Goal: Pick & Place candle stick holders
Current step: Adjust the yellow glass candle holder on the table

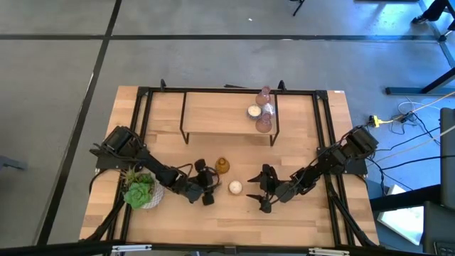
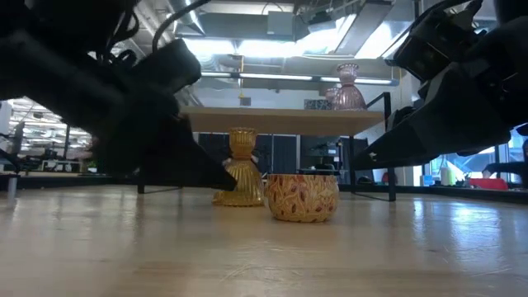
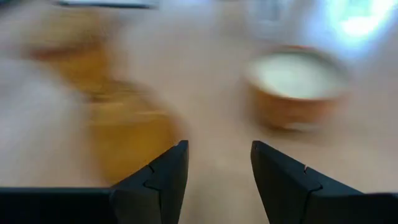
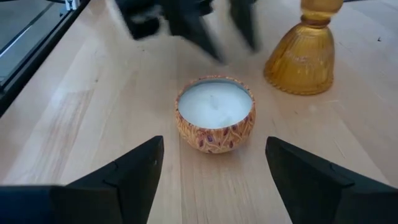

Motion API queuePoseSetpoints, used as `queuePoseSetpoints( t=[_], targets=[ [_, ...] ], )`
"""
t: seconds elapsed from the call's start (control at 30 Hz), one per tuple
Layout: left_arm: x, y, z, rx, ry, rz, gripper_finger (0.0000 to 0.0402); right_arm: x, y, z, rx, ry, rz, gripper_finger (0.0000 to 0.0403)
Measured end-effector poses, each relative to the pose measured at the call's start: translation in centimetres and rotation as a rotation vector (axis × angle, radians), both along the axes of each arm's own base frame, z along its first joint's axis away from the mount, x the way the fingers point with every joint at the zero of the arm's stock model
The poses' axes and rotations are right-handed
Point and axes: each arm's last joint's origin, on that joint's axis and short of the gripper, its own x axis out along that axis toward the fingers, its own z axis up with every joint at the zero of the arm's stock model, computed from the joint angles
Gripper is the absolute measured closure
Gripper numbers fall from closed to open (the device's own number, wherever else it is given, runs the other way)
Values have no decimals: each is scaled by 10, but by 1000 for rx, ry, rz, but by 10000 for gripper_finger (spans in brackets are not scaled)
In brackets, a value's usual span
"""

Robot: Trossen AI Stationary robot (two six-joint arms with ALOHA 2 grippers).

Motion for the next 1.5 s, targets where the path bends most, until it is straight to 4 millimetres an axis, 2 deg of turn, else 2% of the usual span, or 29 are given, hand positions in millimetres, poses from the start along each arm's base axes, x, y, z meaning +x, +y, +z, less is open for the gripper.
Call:
queuePoseSetpoints(
  t=[0.1,0.17,0.53,0.8,1.0,1.2,1.33,1.5],
  targets=[
    [-1,-7,1,-122,-17,-209,231,0,0,0,-2,3,0,116],
    [-1,-9,3,-148,-21,-255,231,0,-1,-1,-3,7,-1,116],
    [-1,-9,3,-104,-45,-200,230,7,-9,-12,33,68,-10,116],
    [-1,-8,4,-90,-50,-188,225,39,3,-23,30,112,85,117],
    [-1,-8,2,-82,-37,-197,198,52,10,-20,-21,171,110,117],
    [-1,-10,-15,-88,-10,-188,157,52,10,-20,-32,169,102,117],
    [4,-13,-22,-84,-19,-174,139,55,5,-19,-59,160,82,117],
    [9,-15,-23,-72,-31,-185,131,59,-3,-19,-55,154,57,117]
  ],
)
